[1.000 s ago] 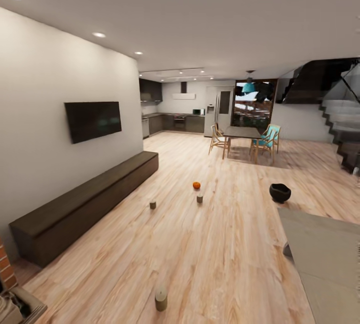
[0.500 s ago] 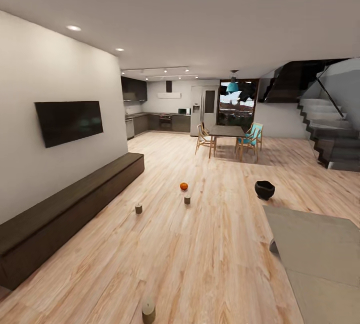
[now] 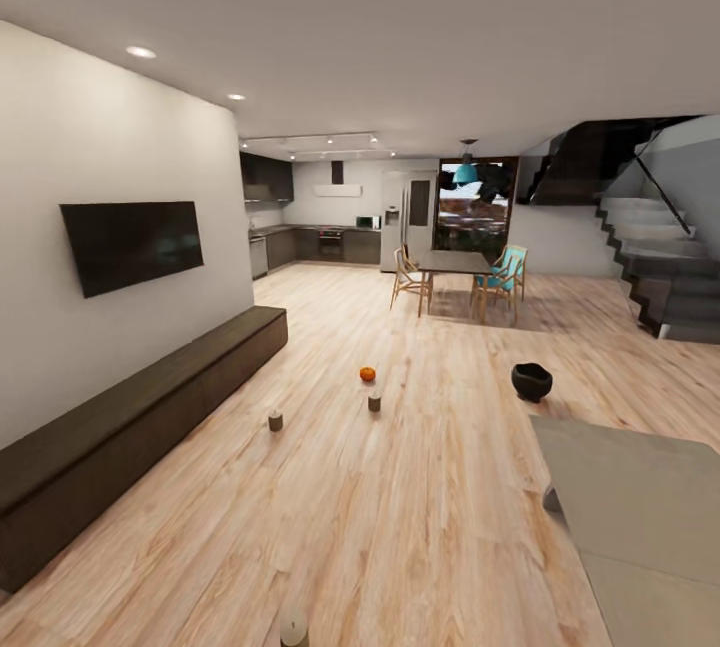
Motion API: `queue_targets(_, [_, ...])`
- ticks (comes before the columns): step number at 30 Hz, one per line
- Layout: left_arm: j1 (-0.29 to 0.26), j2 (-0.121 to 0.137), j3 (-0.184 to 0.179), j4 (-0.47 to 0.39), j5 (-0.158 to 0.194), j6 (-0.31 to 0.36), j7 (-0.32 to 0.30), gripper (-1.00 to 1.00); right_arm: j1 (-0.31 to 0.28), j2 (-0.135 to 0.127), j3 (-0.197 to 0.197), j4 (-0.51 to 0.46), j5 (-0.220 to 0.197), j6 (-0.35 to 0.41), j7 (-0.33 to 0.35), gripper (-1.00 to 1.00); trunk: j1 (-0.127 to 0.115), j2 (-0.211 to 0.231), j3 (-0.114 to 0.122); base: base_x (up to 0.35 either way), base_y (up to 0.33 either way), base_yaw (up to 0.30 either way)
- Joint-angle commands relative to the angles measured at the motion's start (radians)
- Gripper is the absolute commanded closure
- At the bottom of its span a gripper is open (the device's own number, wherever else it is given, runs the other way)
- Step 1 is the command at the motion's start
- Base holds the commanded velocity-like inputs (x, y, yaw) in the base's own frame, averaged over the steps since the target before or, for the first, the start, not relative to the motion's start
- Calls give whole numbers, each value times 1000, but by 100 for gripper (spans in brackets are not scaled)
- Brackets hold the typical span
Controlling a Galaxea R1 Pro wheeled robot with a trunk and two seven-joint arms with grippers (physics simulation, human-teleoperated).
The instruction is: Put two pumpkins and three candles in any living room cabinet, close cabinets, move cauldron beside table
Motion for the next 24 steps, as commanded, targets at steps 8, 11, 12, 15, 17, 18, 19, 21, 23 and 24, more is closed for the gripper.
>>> queue_targets(8, [0, -1, 6, -2, 5, 7, 0, -100, 0, 0, 0, -2, 0, 5, 0, -100, 1, -1, 0, 212, 0, 0])
queue_targets(11, [0, -1, 7, -2, 5, 7, 0, -100, 0, 0, 0, -2, 0, 5, 0, -100, 1, -1, 0, 30, 0, 0])
queue_targets(12, [0, -1, 7, -2, 5, 7, 0, -100, 0, 0, 0, -2, 0, 5, 0, -100, 1, -1, 0, 9, 0, 0])
queue_targets(15, [0, -1, 7, -3, 5, 7, 0, -100, 0, 0, 1, -2, 0, 5, 0, -100, 1, -1, 0, 11, 0, 0])
queue_targets(17, [0, -1, 7, -3, 5, 7, 0, -100, 0, 0, 1, -2, 0, 5, -1, -100, 1, -1, 0, 64, 0, 0])
queue_targets(18, [0, -1, 6, -2, 5, 7, 0, -100, 0, 0, 1, -2, 0, 5, -1, -100, 1, -1, 0, 178, 0, 0])
queue_targets(19, [0, -1, 6, -2, 5, 8, 0, -100, 0, 0, 1, -2, 0, 5, -1, -100, 1, -1, 0, 240, 0, 0])
queue_targets(21, [0, -1, 6, -2, 5, 8, 0, -100, 0, 0, 1, -2, 0, 6, -1, -100, 1, -1, 0, 277, -8, 0])
queue_targets(23, [0, -1, 6, -2, 5, 8, 0, -100, 0, 0, 1, -2, 0, 6, -1, -100, 1, -1, 0, 304, -68, 0])
queue_targets(24, [0, -1, 6, -2, 5, 8, 0, -100, 0, 0, 2, -2, 0, 6, -1, -100, 1, -1, 0, 311, -92, 0])
